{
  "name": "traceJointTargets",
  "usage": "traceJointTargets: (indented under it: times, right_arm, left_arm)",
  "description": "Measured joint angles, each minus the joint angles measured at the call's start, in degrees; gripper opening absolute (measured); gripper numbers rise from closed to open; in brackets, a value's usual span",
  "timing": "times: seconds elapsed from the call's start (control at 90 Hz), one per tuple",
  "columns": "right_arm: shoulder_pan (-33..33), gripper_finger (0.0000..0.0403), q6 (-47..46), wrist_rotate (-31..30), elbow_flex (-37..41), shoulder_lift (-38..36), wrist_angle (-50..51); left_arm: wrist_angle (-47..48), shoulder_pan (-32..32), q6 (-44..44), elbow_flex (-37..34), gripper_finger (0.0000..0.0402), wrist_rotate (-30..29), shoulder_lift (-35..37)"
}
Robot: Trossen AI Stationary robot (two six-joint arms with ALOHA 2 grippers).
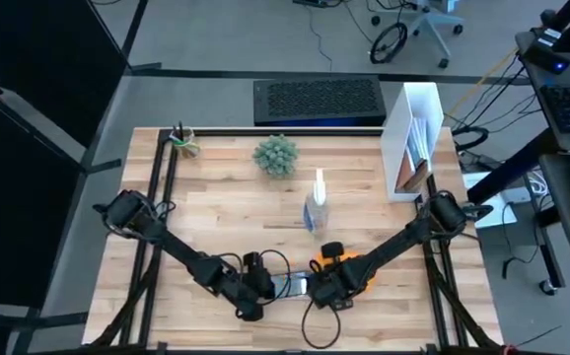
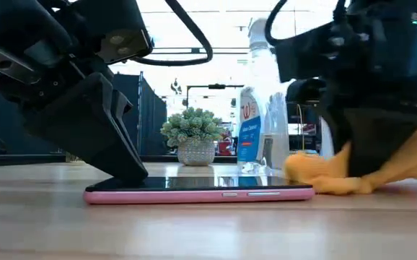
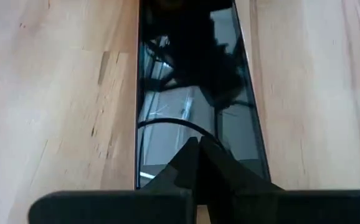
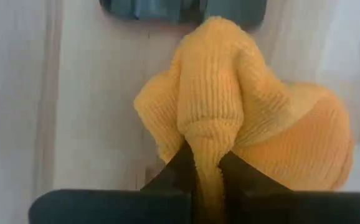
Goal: Apply microfiber cloth
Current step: Wipe the cellphone with the microfiber cloth
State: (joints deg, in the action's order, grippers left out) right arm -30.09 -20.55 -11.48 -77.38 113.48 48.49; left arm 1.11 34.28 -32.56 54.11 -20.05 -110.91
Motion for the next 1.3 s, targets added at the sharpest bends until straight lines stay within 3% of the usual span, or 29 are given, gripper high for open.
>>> traceJointTargets:
  times: [0.144,0.289,0.444,0.611,0.767,1.033,1.3]
  right_arm:
    - [0.3,0.0009,2.5,-2.9,-0.9,-3.5,-14.2]
    - [1.3,0.0009,7.9,1.8,-0.8,-1.8,-28.6]
    - [3.0,0.0009,9.5,1.4,-0.9,2.0,-34.7]
    - [3.9,0.0009,9.2,2.9,-1.0,6.4,-32.5]
    - [2.7,0.0009,6.3,4.2,-1.6,7.1,-23.8]
    - [-1.0,0.0009,3.1,5.5,-1.0,3.0,-8.4]
    - [-4.8,0.0009,-6.7,1.3,-0.8,-4.2,-5.5]
  left_arm:
    - [0.0,0.0,0.0,0.0,0.0000,0.0,0.0]
    - [-0.1,0.0,0.0,0.0,0.0000,0.0,0.0]
    - [-0.1,0.0,0.0,0.0,0.0000,0.0,0.0]
    - [-0.2,0.0,0.0,0.0,0.0000,0.0,0.0]
    - [-0.5,0.0,-0.1,0.0,0.0000,0.0,-0.1]
    - [-0.9,0.0,-0.1,0.0,0.0000,0.3,-0.1]
    - [2.0,0.0,0.8,2.6,0.0000,1.4,2.8]
